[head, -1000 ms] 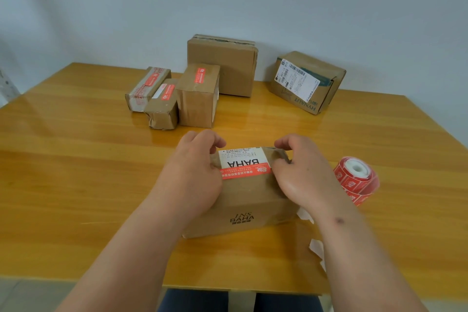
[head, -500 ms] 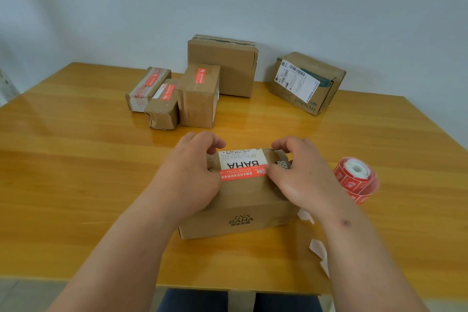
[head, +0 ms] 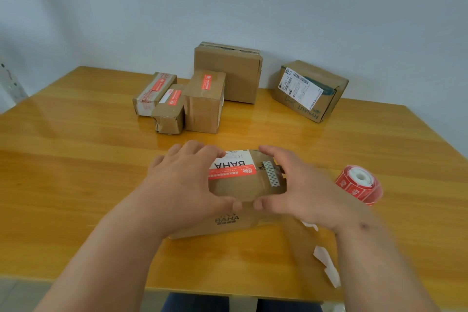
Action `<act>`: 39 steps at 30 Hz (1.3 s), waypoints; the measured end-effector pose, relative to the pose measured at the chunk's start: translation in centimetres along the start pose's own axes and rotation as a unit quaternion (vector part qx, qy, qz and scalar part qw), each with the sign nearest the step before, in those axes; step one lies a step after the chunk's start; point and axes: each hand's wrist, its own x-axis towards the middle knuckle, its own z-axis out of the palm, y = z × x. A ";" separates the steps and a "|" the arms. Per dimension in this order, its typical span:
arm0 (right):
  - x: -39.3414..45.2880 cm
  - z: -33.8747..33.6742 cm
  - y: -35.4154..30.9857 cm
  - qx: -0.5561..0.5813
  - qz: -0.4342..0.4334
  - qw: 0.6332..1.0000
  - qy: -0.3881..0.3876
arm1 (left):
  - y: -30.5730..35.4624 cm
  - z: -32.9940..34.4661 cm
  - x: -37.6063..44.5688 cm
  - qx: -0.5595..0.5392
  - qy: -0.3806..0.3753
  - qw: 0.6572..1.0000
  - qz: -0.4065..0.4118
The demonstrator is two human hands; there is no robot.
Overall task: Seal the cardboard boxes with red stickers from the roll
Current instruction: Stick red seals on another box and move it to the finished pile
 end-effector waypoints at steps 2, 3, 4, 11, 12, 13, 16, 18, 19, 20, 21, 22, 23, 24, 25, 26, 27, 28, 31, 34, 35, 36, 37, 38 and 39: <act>0.7 0.7 -0.8 -0.006 -0.027 1.000 0.013 | -0.6 -0.4 0.1 0.029 -0.001 0.999 -0.020; 1.2 1.3 -1.3 -0.007 -0.043 0.999 0.025 | -1.1 -0.4 0.2 0.032 0.006 0.999 -0.026; 1.9 1.9 -1.8 -0.010 -0.059 0.998 0.034 | -1.5 -0.5 0.2 0.034 0.011 0.999 -0.031; 6.8 4.9 -4.3 -0.042 -0.092 0.993 0.062 | -6.0 -2.7 0.7 0.056 -0.006 0.993 -0.107; 7.4 5.1 -4.4 -0.038 -0.081 0.993 0.074 | -6.6 -3.4 0.8 0.063 -0.024 0.991 -0.116; 8.0 5.4 -4.5 -0.031 -0.067 0.993 0.089 | -7.1 -4.1 0.9 0.068 -0.042 0.989 -0.124; 9.4 6.5 -5.2 -0.014 -0.041 0.992 0.116 | -8.0 -5.3 0.6 0.080 -0.077 0.983 -0.147; 10.0 7.5 -6.0 0.026 -0.054 0.993 0.106 | -8.6 -5.2 0.1 0.068 -0.082 0.981 -0.163; 10.1 8.0 -6.6 0.052 -0.064 0.992 0.097 | -9.0 -5.1 -0.3 0.046 -0.081 0.981 -0.172; 10.3 8.5 -7.2 0.075 -0.073 0.991 0.086 | -9.3 -5.1 -0.6 0.019 -0.078 0.980 -0.183; 10.4 9.0 -7.8 0.090 -0.081 0.990 0.069 | -9.7 -5.1 -0.9 -0.003 -0.071 0.978 -0.196; 10.5 9.4 -8.4 0.099 -0.090 0.990 0.049 | -10.1 -5.2 -1.1 -0.010 -0.060 0.976 -0.208; 10.7 10.0 -8.9 0.099 -0.099 0.990 0.026 | -10.6 -5.3 -1.3 -0.005 -0.045 0.975 -0.218; 10.9 10.5 -9.4 0.091 -0.110 0.990 0.000 | -11.1 -5.3 -1.3 0.005 -0.030 0.974 -0.226; 11.1 10.9 -9.9 0.072 -0.121 0.990 -0.023 | -11.6 -5.3 -1.3 0.012 -0.016 0.973 -0.231; 11.4 11.3 -10.3 0.046 -0.129 0.990 -0.040 | -12.0 -5.3 -1.1 0.010 -0.005 0.972 -0.235; 11.7 11.4 -10.5 0.031 -0.134 0.989 -0.053 | -12.5 -5.2 -1.0 0.005 0.003 0.971 -0.238; 12.0 11.3 -10.6 0.033 -0.136 0.988 -0.067 | -12.9 -5.1 -0.8 0.001 0.010 0.971 -0.241; 13.1 10.7 -10.8 0.101 -0.118 0.978 -0.139 | -14.1 -4.7 0.2 0.016 0.042 0.966 -0.254; 14.1 10.9 -10.8 0.079 -0.112 0.979 -0.150 | -14.8 -4.0 2.0 0.006 0.105 0.959 -0.262; 14.4 11.1 -10.8 0.061 -0.117 0.983 -0.129 | -14.9 -3.8 2.7 -0.016 0.131 0.957 -0.258; 14.7 11.3 -10.6 0.048 -0.122 0.986 -0.105 | -14.8 -3.6 3.3 -0.044 0.157 0.954 -0.252; 14.9 11.5 -10.5 0.040 -0.125 0.988 -0.083 | -14.7 -3.3 3.9 -0.062 0.182 0.950 -0.245; 15.0 11.4 -10.2 0.036 -0.127 0.989 -0.066 | -14.5 -3.0 4.4 -0.056 0.198 0.949 -0.240; 14.9 11.2 -9.9 0.033 -0.129 0.990 -0.055 | -14.3 -2.7 4.7 -0.028 0.209 0.948 -0.238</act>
